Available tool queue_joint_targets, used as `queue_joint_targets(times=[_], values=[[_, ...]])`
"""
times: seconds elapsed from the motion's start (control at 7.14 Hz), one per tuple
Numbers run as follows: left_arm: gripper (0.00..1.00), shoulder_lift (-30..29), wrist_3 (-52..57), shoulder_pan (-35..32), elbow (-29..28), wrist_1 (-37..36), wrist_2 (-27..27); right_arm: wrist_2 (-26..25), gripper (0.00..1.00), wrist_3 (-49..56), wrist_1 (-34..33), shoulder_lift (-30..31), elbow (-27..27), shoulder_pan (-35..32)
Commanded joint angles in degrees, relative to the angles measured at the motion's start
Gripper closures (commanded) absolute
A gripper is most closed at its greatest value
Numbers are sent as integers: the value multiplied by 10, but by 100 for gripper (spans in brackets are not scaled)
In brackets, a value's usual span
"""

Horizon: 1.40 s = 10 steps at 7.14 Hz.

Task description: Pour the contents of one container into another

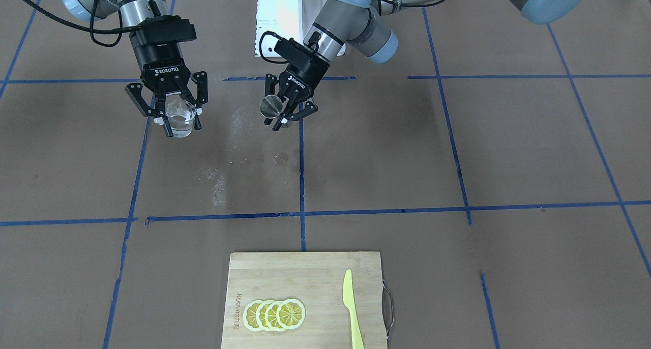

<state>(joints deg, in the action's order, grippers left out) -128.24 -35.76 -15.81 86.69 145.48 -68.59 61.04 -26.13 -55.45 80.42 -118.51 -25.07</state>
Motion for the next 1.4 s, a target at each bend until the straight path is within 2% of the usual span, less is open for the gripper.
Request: queue_joint_targets(times=[0.0, 0.28, 1.26], values=[[100, -8, -1, -3, -16, 9, -13, -1, 100, 46, -24, -20, -3, 2], [100, -37, -1, -9, -46, 9, -14, -1, 100, 47, -28, -30, -2, 4], [100, -76, 0, -11, -81, 7, -15, -2, 100, 80, -28, -32, -1, 11]])
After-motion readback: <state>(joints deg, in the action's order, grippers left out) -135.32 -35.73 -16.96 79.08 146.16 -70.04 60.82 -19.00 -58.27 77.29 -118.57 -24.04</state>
